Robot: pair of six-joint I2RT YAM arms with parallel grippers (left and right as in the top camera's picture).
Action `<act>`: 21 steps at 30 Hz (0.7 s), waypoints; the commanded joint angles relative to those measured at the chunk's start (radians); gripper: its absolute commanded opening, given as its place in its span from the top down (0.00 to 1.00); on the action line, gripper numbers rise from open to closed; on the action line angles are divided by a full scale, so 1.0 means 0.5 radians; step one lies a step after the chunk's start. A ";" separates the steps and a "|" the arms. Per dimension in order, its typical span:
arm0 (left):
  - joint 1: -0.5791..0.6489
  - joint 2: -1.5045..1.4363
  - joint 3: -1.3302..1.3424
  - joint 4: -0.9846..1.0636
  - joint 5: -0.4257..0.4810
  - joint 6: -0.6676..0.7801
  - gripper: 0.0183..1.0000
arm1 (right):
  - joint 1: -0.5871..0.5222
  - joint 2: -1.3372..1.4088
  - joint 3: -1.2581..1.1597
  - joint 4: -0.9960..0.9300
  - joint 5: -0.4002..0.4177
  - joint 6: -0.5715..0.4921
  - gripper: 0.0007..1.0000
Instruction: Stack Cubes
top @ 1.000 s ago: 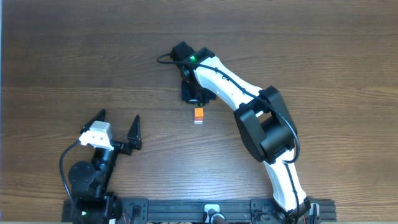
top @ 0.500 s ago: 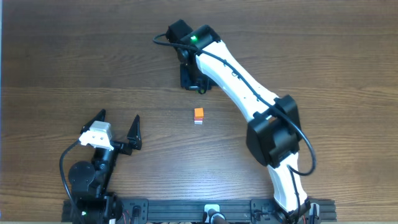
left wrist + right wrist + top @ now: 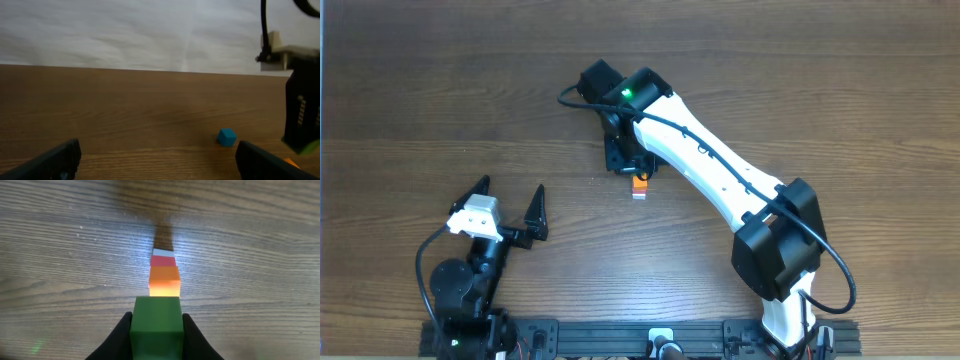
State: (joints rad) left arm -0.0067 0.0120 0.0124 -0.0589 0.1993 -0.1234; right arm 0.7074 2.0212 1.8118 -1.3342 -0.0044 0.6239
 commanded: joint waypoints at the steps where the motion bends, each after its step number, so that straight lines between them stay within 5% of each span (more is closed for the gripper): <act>1: 0.010 -0.011 -0.013 0.005 0.019 0.016 0.00 | -0.003 -0.029 -0.093 0.047 -0.050 0.039 0.99; 21: 0.010 -0.011 -0.013 0.005 0.019 0.016 0.00 | -0.002 -0.029 -0.199 0.141 -0.049 0.038 0.99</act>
State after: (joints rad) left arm -0.0067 0.0120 0.0124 -0.0589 0.1993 -0.1234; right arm 0.7074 2.0212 1.7260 -1.2694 -0.0273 0.6315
